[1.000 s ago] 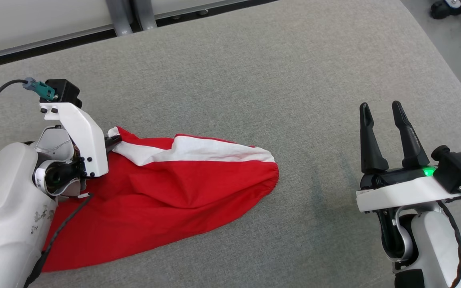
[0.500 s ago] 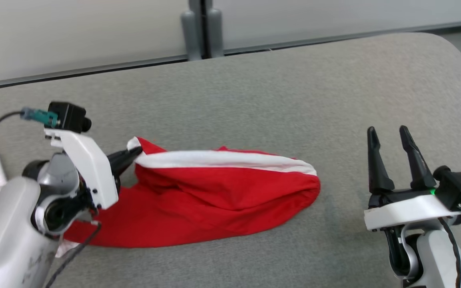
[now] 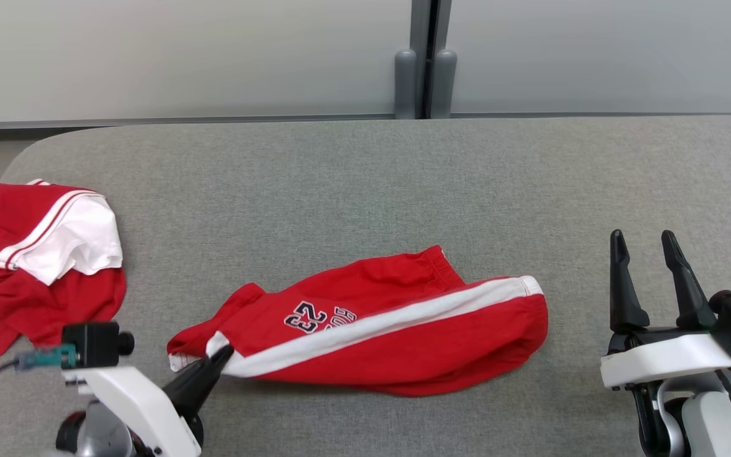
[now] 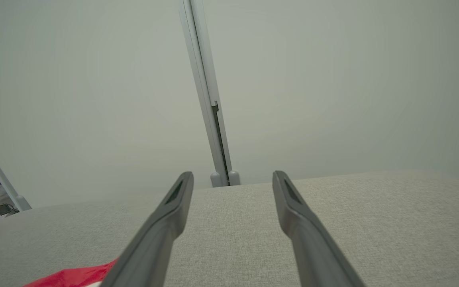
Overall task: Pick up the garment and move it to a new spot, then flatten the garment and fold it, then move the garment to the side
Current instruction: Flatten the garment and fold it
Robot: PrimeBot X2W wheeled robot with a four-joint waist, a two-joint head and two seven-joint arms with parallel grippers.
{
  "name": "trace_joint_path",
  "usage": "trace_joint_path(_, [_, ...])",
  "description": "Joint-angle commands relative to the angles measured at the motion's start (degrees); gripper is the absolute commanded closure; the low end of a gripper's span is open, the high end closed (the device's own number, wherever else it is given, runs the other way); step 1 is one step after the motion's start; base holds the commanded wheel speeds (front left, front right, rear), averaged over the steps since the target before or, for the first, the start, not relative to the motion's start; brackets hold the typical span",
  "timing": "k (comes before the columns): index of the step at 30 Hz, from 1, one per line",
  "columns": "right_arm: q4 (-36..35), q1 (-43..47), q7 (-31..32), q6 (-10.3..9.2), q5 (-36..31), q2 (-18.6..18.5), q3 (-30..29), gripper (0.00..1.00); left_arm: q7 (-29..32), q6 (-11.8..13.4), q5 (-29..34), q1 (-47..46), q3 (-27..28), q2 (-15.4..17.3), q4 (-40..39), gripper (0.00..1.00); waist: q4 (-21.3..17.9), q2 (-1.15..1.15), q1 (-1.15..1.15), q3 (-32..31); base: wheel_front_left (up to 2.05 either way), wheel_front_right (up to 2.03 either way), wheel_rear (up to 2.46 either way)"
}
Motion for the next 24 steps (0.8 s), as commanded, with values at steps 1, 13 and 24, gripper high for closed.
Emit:
trace_joint_path(1, [0.2,0.7,0.0,0.11,-0.2,-0.6,-0.1,0.00,-1.4,0.2,0.0,1.1,0.4,-0.6,0.3,1.00,0.5,0.00,0.00,-0.4,0.00,0.00,0.00])
trace_joint_path(13, [1.6,2.1,0.0,0.11,0.3,-1.4,1.3,0.00,-11.3,-2.7,2.1,4.7,0.5,-4.9,6.8,0.00,-0.2,0.00,0.00,-3.1,0.00,0.00,0.00])
trace_joint_path(24, [0.6,3.1,0.0,0.11,0.8,-1.2,3.3,0.00,-30.3,2.4,17.7,4.0,3.5,-4.2,4.5,0.00,-1.1,0.00,0.00,-5.3,0.00,0.00,0.00])
